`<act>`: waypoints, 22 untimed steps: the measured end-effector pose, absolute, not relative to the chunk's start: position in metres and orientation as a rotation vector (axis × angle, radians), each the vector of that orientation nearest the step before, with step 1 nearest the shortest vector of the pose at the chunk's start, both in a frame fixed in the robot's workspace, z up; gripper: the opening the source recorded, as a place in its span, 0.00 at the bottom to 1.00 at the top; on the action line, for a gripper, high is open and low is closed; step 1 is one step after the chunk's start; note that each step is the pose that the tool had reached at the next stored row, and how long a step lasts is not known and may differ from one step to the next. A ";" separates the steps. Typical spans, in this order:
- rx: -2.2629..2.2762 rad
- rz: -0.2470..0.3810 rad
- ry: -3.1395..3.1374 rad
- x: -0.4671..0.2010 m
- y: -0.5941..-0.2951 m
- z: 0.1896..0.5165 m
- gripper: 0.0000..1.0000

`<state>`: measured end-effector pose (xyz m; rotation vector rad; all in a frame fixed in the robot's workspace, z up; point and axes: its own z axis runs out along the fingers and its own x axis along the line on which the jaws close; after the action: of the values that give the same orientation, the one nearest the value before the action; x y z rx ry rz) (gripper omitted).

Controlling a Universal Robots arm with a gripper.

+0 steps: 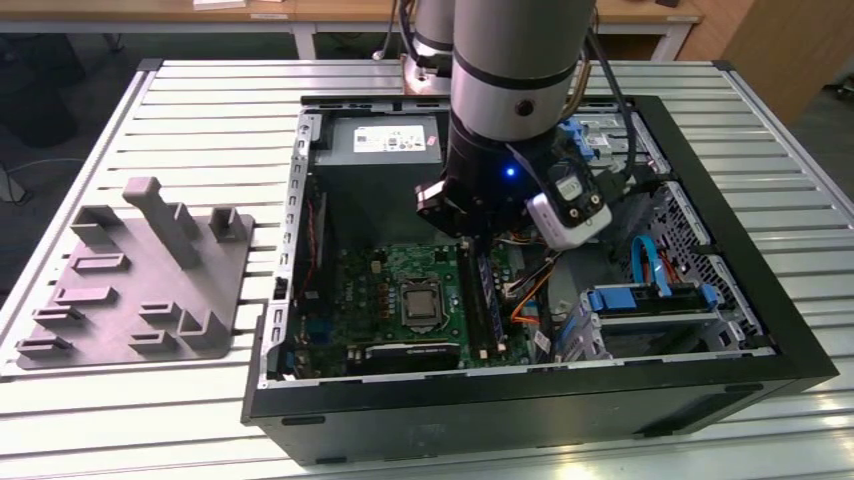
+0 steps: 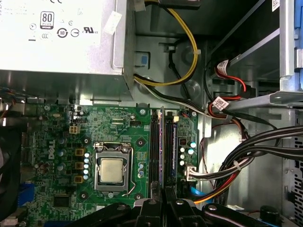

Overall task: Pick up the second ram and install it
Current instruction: 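Insert the second ram into the second slot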

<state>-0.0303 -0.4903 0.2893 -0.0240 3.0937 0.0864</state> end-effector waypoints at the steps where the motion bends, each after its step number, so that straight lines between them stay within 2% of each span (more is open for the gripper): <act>1: -0.024 0.086 3.094 -0.030 -0.490 0.289 0.14; 22: -0.024 0.087 3.094 -0.030 -0.491 0.282 0.14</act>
<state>-0.0303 -0.4914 0.2816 -0.0240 3.0936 0.0866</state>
